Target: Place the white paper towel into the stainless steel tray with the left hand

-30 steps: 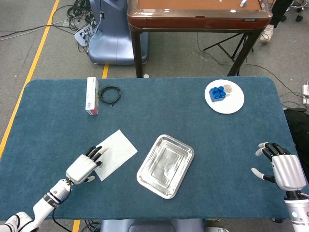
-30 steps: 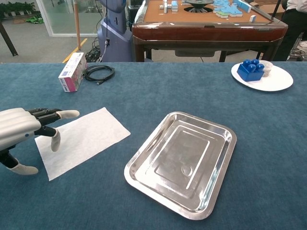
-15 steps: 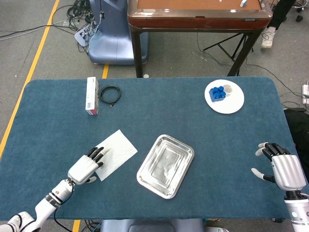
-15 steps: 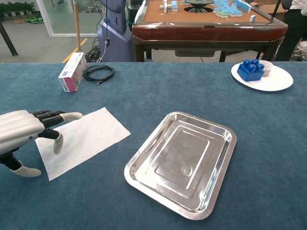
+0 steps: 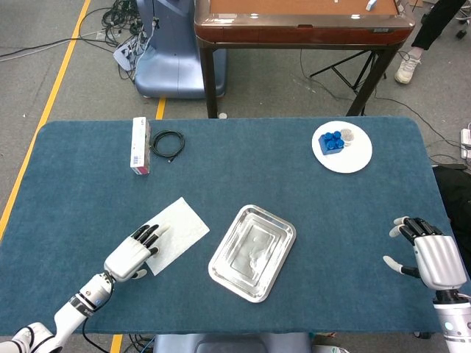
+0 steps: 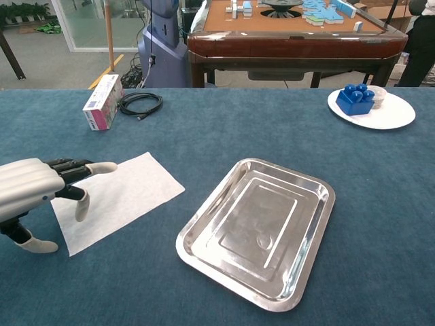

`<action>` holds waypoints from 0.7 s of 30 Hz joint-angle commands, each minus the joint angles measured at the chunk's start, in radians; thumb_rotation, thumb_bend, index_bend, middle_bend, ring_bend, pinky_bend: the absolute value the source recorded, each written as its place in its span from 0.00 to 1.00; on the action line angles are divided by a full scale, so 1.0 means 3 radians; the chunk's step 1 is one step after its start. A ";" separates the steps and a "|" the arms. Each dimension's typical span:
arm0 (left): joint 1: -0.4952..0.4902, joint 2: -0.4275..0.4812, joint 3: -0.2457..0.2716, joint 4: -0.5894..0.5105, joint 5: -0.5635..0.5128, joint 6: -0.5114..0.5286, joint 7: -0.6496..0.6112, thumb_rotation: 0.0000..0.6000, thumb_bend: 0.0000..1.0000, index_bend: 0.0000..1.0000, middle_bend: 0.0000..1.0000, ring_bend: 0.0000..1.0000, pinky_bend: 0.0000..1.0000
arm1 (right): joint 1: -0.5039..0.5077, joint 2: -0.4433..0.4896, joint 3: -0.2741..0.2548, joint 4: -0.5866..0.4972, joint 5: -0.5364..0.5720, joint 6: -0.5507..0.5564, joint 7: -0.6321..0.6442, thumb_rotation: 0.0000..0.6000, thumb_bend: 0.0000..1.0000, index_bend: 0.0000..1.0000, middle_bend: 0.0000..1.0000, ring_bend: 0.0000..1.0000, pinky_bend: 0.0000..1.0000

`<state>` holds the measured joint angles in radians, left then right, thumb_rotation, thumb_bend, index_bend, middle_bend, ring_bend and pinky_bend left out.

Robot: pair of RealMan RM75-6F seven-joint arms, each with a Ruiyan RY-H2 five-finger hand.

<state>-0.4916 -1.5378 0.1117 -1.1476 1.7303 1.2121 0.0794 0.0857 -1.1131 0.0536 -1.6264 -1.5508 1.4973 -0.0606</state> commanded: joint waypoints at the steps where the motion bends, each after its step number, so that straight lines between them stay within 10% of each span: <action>1: 0.0002 -0.0004 0.0002 0.0012 -0.0005 -0.0004 0.0000 1.00 0.11 0.50 0.00 0.00 0.09 | 0.0000 -0.0005 0.0004 0.0003 0.0006 0.0003 -0.0014 1.00 0.09 0.45 0.34 0.27 0.43; 21: -0.0001 -0.0033 0.0007 -0.0006 -0.0044 -0.0049 0.0036 1.00 0.22 0.50 0.00 0.00 0.09 | 0.0002 -0.0003 0.0007 0.0002 0.0014 -0.0003 -0.0007 1.00 0.09 0.45 0.34 0.27 0.43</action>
<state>-0.4918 -1.5477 0.1135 -1.1491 1.7173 1.1979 0.0901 0.0863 -1.1139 0.0558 -1.6260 -1.5465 1.4965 -0.0626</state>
